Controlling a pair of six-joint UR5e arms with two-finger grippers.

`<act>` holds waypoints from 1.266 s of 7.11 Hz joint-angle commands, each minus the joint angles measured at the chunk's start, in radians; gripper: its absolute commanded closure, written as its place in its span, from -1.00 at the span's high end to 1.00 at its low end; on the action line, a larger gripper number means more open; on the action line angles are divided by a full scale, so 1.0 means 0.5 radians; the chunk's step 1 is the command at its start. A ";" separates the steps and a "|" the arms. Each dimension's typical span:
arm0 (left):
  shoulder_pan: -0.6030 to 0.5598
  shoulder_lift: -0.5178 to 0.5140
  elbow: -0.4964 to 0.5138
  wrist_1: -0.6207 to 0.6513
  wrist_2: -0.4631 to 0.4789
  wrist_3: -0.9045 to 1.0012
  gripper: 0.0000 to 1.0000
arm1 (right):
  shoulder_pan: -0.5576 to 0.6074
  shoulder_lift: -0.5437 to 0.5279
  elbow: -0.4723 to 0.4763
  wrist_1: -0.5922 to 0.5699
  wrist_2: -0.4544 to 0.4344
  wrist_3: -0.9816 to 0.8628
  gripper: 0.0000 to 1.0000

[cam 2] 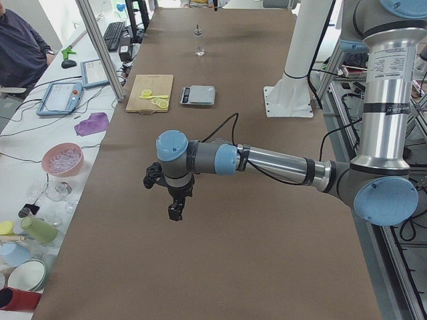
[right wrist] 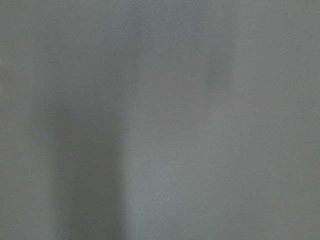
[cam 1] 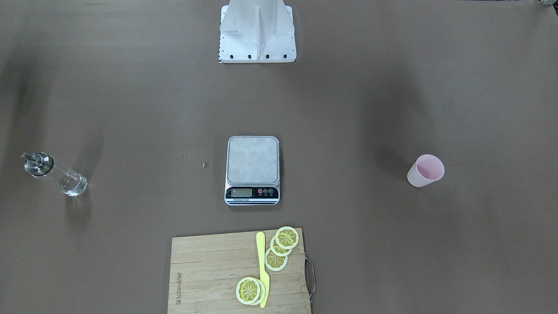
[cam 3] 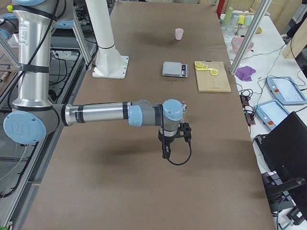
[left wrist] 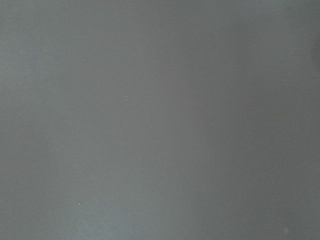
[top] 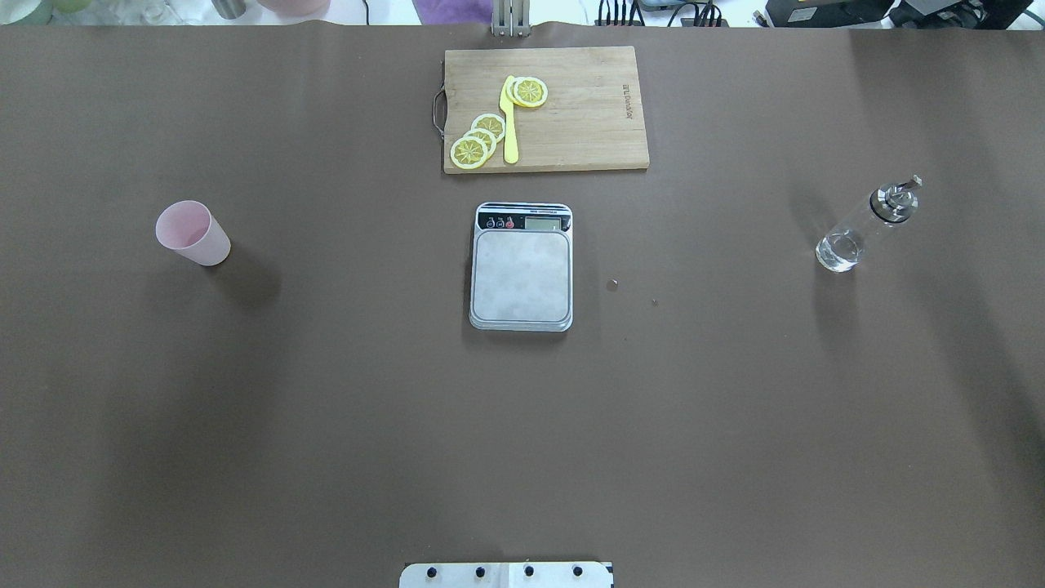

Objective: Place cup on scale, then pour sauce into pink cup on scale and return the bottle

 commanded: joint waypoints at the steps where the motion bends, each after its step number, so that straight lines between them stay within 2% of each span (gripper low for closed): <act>1: 0.010 -0.003 -0.021 0.000 0.001 0.000 0.97 | -0.003 0.000 0.002 0.000 0.000 0.000 1.00; 4: 0.011 -0.012 -0.025 0.000 0.008 0.000 0.97 | -0.003 0.037 0.011 0.000 0.000 -0.012 1.00; 6: 0.011 -0.040 -0.043 -0.046 0.001 -0.003 0.97 | -0.003 0.086 0.020 0.137 0.009 0.000 1.00; 7: 0.007 -0.070 -0.046 -0.155 -0.005 -0.003 0.97 | -0.006 0.095 0.017 0.272 0.006 0.003 1.00; 8: 0.007 -0.071 -0.022 -0.478 -0.002 -0.006 0.97 | -0.006 0.110 -0.004 0.382 0.012 0.012 1.00; 9: 0.010 -0.089 0.094 -0.843 0.017 -0.043 0.97 | -0.003 0.116 -0.020 0.390 0.031 0.031 1.00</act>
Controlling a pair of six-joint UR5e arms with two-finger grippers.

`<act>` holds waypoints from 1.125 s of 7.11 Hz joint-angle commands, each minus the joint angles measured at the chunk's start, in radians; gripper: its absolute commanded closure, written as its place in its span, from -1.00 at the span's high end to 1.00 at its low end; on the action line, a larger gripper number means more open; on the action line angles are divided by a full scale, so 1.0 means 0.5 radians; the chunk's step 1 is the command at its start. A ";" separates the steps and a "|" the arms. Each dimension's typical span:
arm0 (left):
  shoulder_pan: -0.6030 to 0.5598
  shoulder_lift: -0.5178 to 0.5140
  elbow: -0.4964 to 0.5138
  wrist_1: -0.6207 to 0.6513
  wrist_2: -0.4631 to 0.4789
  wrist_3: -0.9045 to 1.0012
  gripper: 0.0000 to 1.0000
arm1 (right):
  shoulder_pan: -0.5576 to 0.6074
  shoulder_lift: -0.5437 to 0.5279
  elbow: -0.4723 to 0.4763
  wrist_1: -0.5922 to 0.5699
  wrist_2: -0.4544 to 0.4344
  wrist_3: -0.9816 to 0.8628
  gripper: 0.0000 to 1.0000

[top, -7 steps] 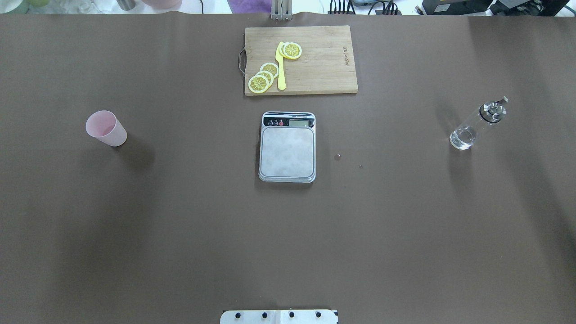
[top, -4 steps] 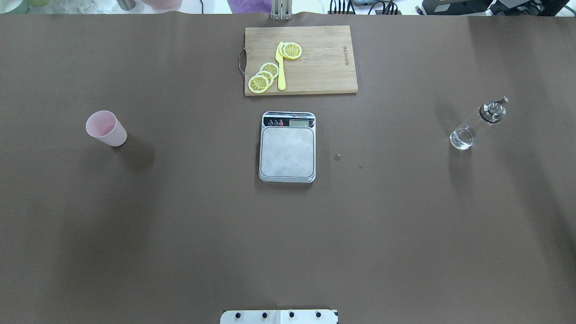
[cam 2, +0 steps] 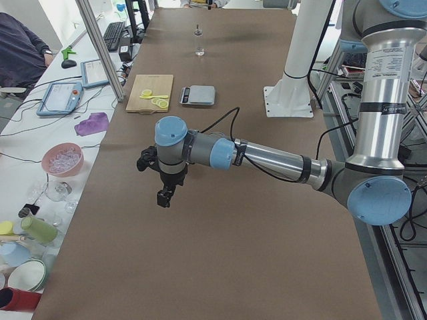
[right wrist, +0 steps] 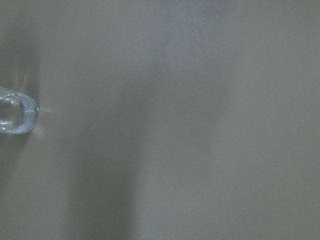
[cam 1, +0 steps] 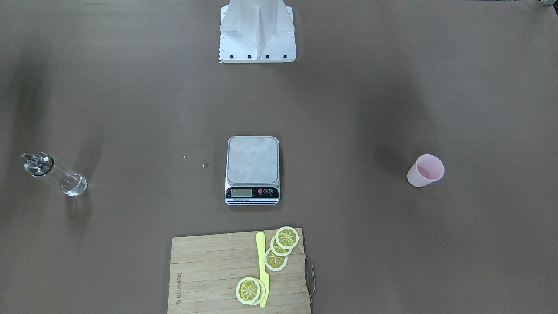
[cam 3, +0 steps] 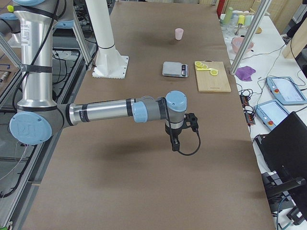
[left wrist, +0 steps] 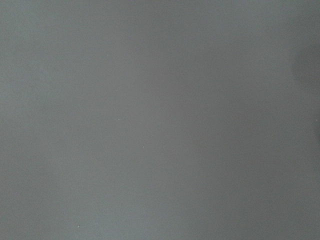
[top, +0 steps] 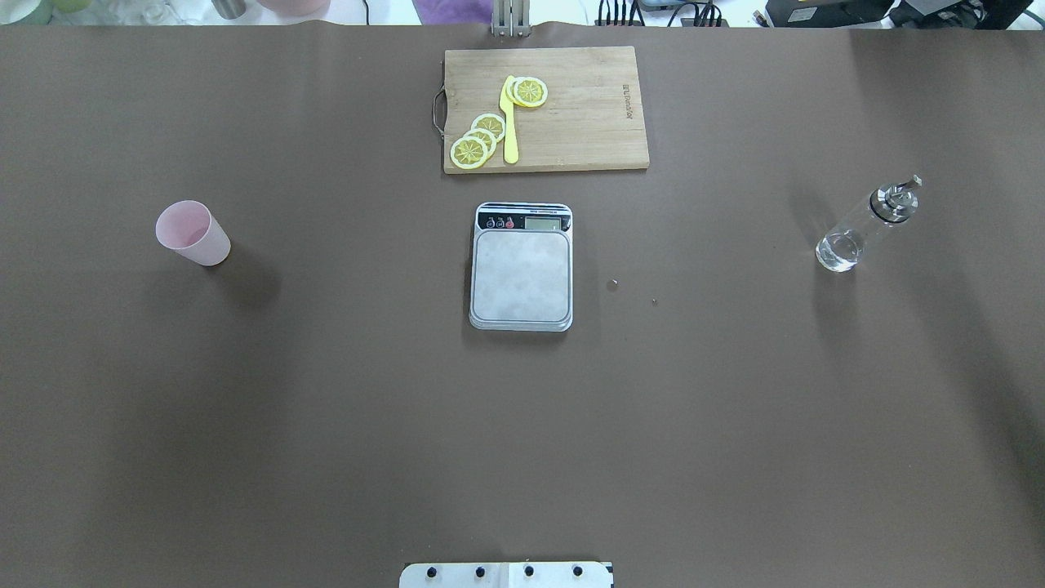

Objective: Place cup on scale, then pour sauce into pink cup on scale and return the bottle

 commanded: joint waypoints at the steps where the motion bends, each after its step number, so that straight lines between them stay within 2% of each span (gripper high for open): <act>1: -0.001 -0.028 0.162 -0.463 0.000 -0.182 0.97 | 0.002 -0.009 -0.002 0.070 0.013 0.030 1.00; 3: 0.005 -0.189 0.187 -0.470 0.000 -0.223 0.97 | 0.002 -0.018 -0.029 0.134 0.099 0.021 1.00; 4: 0.102 -0.197 0.172 -0.479 0.000 -0.354 0.97 | -0.010 -0.037 -0.032 0.183 0.105 0.134 1.00; 5: 0.358 -0.245 0.169 -0.497 0.018 -0.568 0.96 | -0.041 -0.037 -0.032 0.186 0.102 0.205 1.00; 6: 0.540 -0.273 0.160 -0.516 0.088 -1.044 0.96 | -0.047 -0.037 -0.029 0.186 0.102 0.233 1.00; 7: 0.730 -0.273 0.187 -0.649 0.256 -1.328 0.96 | -0.050 -0.037 -0.026 0.186 0.105 0.233 1.00; 8: 0.881 -0.279 0.218 -0.666 0.342 -1.510 0.96 | -0.050 -0.037 -0.026 0.186 0.105 0.236 1.00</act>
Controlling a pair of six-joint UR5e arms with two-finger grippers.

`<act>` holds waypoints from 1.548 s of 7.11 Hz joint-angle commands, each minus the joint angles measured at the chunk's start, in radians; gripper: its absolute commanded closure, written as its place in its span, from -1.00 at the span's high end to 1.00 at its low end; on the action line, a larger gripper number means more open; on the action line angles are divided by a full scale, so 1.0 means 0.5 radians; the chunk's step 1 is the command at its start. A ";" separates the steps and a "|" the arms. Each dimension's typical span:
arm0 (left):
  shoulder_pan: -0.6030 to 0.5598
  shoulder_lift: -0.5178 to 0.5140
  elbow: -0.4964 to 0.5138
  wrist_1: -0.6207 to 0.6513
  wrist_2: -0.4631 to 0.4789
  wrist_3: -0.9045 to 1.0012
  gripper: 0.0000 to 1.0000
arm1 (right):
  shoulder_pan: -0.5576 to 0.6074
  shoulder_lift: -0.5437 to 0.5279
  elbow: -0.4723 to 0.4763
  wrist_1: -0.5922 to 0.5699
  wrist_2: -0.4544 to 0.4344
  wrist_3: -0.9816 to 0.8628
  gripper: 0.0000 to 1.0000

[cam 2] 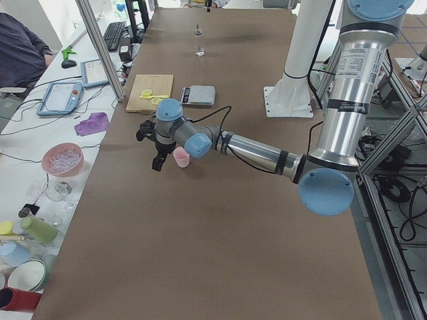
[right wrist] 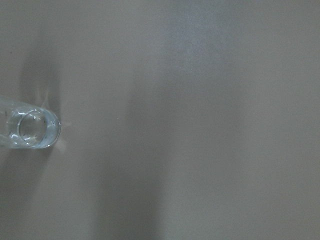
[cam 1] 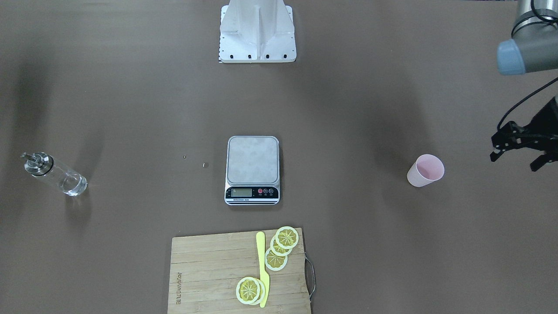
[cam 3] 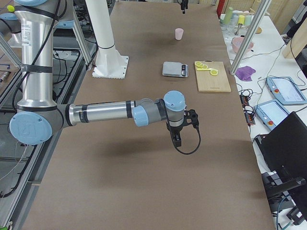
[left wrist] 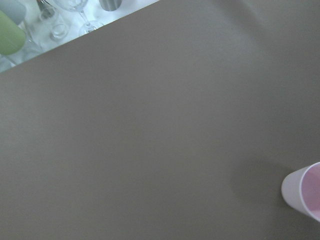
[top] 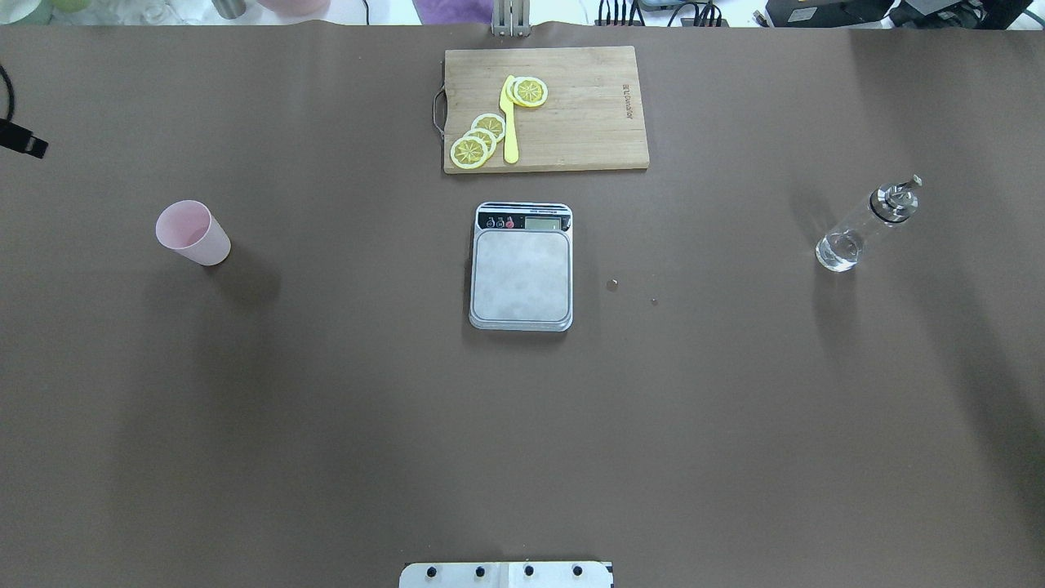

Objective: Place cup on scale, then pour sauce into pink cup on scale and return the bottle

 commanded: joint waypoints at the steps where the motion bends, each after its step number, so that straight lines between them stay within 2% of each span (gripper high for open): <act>1: 0.274 -0.046 0.046 -0.060 0.132 -0.385 0.94 | -0.003 0.000 0.005 0.001 0.001 0.012 1.00; 2: 0.318 -0.116 0.106 -0.069 0.132 -0.459 0.87 | -0.003 0.000 0.008 0.001 0.001 0.012 1.00; 4: 0.330 -0.129 0.135 -0.084 0.132 -0.457 0.56 | -0.003 0.000 0.008 -0.002 0.001 0.015 1.00; 7: 0.373 -0.108 0.248 -0.258 0.132 -0.451 0.34 | -0.003 0.000 0.008 -0.002 0.001 0.015 1.00; 8: 0.382 -0.108 0.260 -0.277 0.132 -0.457 0.10 | -0.003 0.000 0.008 0.001 0.001 0.015 1.00; 9: 0.382 -0.108 0.245 -0.278 0.132 -0.466 -0.76 | -0.003 0.003 0.008 -0.002 0.001 0.015 1.00; 10: 0.382 -0.108 0.224 -0.278 0.132 -0.460 -1.00 | -0.003 0.003 0.008 0.001 0.001 0.015 1.00; 11: 0.382 -0.105 0.160 -0.262 0.132 -0.454 -1.00 | -0.003 0.003 0.008 -0.002 0.001 0.015 1.00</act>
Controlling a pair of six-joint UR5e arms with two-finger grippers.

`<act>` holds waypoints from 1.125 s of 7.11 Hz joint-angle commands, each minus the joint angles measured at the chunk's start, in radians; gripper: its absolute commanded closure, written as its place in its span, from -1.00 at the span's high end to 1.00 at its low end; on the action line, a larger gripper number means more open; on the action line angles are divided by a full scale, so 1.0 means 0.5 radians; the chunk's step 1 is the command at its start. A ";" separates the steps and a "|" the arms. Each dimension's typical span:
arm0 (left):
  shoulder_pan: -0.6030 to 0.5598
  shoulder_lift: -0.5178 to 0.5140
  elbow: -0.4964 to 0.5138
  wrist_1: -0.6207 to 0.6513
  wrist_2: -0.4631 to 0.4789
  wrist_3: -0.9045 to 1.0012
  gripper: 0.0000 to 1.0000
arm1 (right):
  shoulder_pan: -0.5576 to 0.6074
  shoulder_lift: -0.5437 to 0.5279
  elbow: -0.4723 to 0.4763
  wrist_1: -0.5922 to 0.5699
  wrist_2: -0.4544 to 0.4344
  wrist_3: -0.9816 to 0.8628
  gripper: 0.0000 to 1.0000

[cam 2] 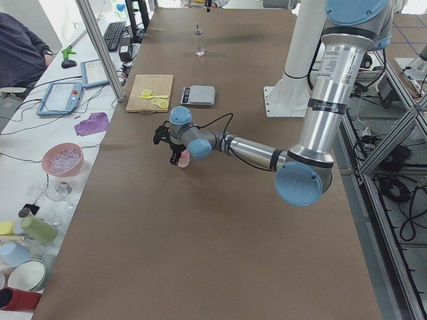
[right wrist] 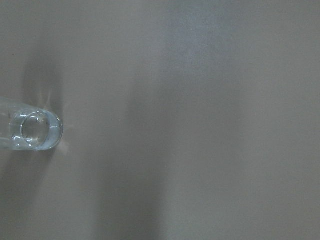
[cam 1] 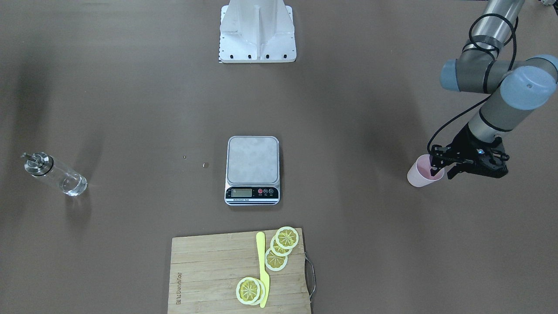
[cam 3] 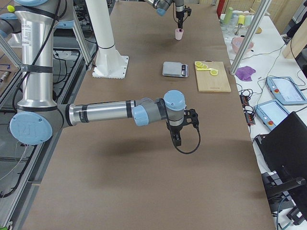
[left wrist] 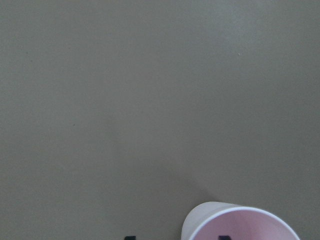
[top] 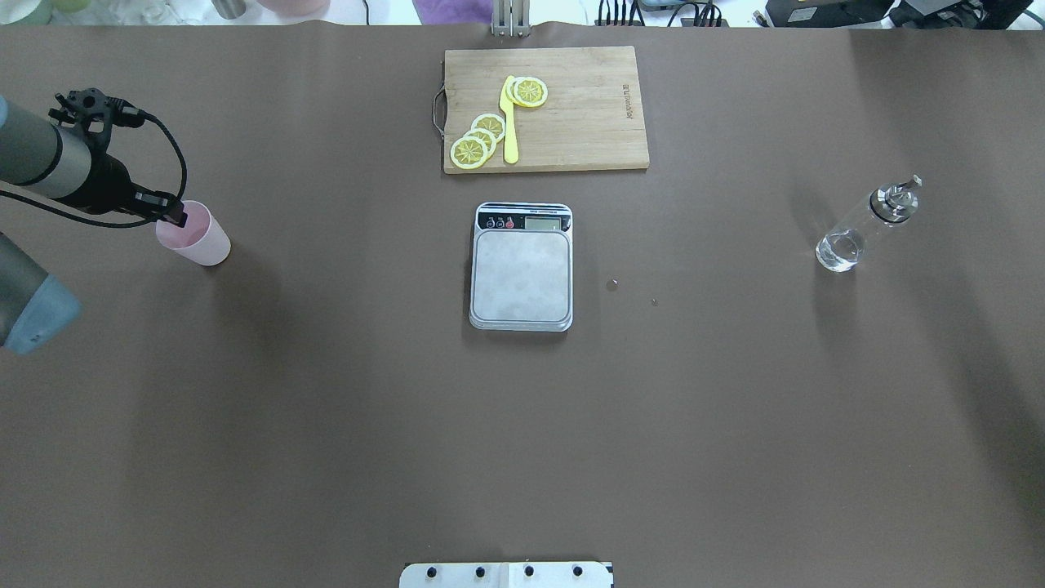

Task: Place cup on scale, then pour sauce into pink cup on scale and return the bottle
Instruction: 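Reach the left gripper to the pink cup and grasp it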

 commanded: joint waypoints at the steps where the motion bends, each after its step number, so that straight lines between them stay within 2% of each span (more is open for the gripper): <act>1: -0.002 -0.016 -0.130 0.059 -0.018 -0.016 -1.00 | 0.000 0.000 0.000 -0.002 0.000 0.000 1.00; 2: 0.001 -0.092 -0.210 0.254 -0.021 -0.016 -1.00 | 0.000 0.000 -0.003 -0.002 0.000 0.000 1.00; 4: 0.016 -0.465 -0.421 0.890 -0.009 -0.162 -1.00 | 0.000 -0.003 -0.006 -0.002 0.000 0.000 1.00; 5: 0.141 -0.619 -0.462 1.012 0.003 -0.364 -1.00 | 0.000 -0.003 -0.009 -0.002 0.000 0.000 1.00; 7: 0.453 -0.859 -0.428 1.016 0.229 -0.714 -1.00 | 0.003 -0.006 -0.012 -0.002 0.000 0.003 1.00; 8: 0.558 -1.015 -0.331 1.007 0.333 -0.800 -1.00 | 0.000 -0.009 -0.009 -0.002 0.000 0.043 1.00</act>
